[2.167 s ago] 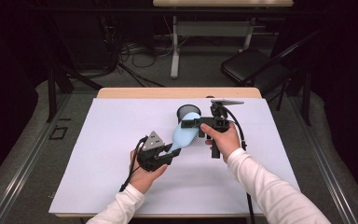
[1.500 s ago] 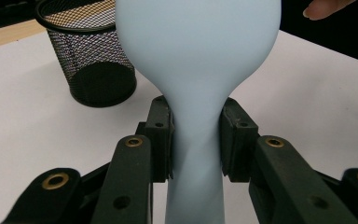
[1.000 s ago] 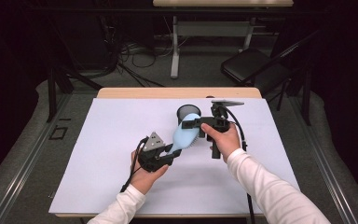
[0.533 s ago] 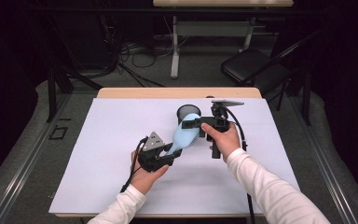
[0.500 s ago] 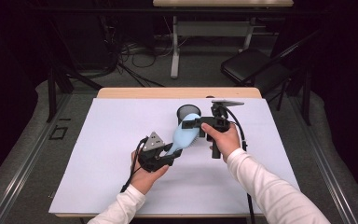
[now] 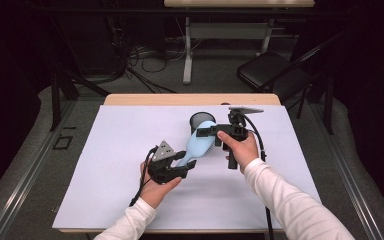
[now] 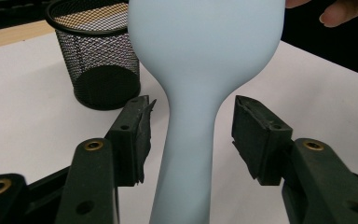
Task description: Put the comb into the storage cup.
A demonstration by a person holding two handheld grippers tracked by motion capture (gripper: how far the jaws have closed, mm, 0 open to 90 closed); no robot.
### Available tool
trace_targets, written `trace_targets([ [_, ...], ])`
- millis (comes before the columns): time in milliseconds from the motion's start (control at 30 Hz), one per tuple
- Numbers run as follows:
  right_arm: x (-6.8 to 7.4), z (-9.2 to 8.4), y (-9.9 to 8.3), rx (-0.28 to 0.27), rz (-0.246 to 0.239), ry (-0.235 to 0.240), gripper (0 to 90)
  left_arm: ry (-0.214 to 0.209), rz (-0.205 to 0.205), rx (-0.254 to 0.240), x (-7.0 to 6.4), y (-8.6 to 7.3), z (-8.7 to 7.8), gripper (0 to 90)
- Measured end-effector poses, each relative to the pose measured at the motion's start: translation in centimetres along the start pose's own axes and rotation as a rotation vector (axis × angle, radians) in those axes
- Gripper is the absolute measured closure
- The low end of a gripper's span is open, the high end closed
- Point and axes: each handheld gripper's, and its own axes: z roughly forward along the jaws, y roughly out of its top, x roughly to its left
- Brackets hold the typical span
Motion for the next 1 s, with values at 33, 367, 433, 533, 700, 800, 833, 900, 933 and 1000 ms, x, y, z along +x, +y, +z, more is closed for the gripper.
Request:
trace_targets([
  [33,0.0,0.0,0.0,-0.001,-0.001,0.000,48.1,0.002,-0.002,-0.003,0.0,0.0,0.0,44.0],
  [367,-0.2,-0.2,0.1,-0.008,0.000,-0.007,48.2,0.006,0.002,-0.030,0.1,0.0,0.0,37.7],
  [433,-0.2,-0.3,0.2,-0.004,0.001,-0.010,48.2,0.001,-0.006,-0.032,0.1,0.1,-0.1,36.9],
  [533,-0.3,-0.3,0.2,-0.019,0.002,-0.008,48.2,0.013,-0.007,-0.036,0.2,0.1,-0.2,36.6],
  [700,-0.6,-0.5,0.4,-0.024,0.000,-0.012,48.2,0.011,-0.025,-0.045,0.4,0.2,-0.4,35.9],
  [800,-0.6,-0.7,0.5,-0.026,0.008,-0.017,48.2,0.007,-0.013,-0.064,0.5,0.2,-0.6,36.0],
  [833,-0.7,-0.8,0.5,-0.026,0.008,-0.018,48.2,0.010,-0.006,-0.070,0.5,0.3,-0.6,36.0],
  [900,-0.7,-0.9,0.6,-0.031,0.007,-0.017,48.2,0.011,0.002,-0.074,0.6,0.3,-0.7,36.1],
  [933,-0.7,-0.9,0.6,-0.031,0.010,-0.020,48.2,0.012,0.001,-0.078,0.6,0.4,-0.8,36.1],
  [1000,-0.8,-1.1,0.6,-0.036,0.012,-0.018,48.2,0.009,-0.010,-0.082,0.7,0.4,-0.9,36.2],
])
